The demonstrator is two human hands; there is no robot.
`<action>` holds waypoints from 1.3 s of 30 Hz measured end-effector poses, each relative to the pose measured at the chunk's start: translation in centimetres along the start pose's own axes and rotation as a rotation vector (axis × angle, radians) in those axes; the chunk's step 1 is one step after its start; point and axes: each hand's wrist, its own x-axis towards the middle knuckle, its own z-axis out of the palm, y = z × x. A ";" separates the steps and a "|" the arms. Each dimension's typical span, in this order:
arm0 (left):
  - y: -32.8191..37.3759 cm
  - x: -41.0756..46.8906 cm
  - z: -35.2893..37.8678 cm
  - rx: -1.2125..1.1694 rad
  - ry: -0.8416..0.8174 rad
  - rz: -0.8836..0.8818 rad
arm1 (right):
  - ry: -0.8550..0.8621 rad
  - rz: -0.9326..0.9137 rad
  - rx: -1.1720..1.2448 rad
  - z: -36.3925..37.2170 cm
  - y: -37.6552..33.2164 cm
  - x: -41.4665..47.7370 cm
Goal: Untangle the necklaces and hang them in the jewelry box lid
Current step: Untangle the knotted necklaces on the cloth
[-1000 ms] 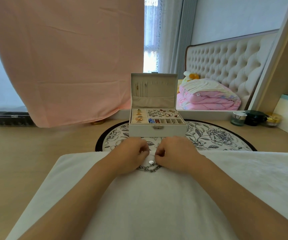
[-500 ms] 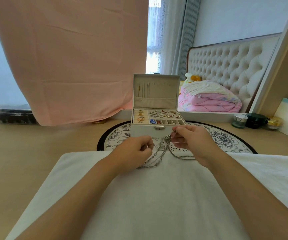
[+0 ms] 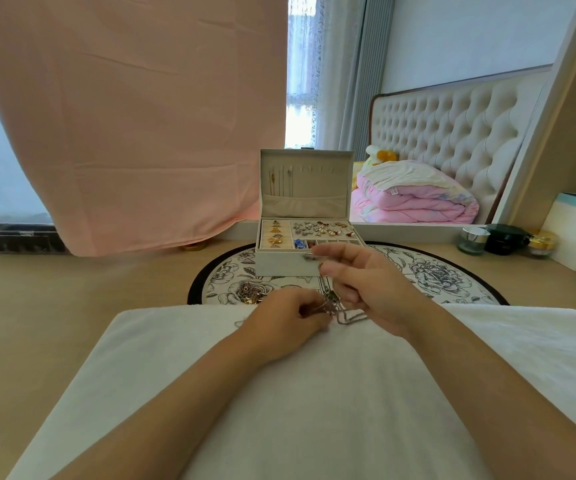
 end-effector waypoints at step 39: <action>-0.9 -0.7 -2.2 0.374 0.004 -0.010 | 0.020 -0.035 -1.303 -1.1 2.5 -0.2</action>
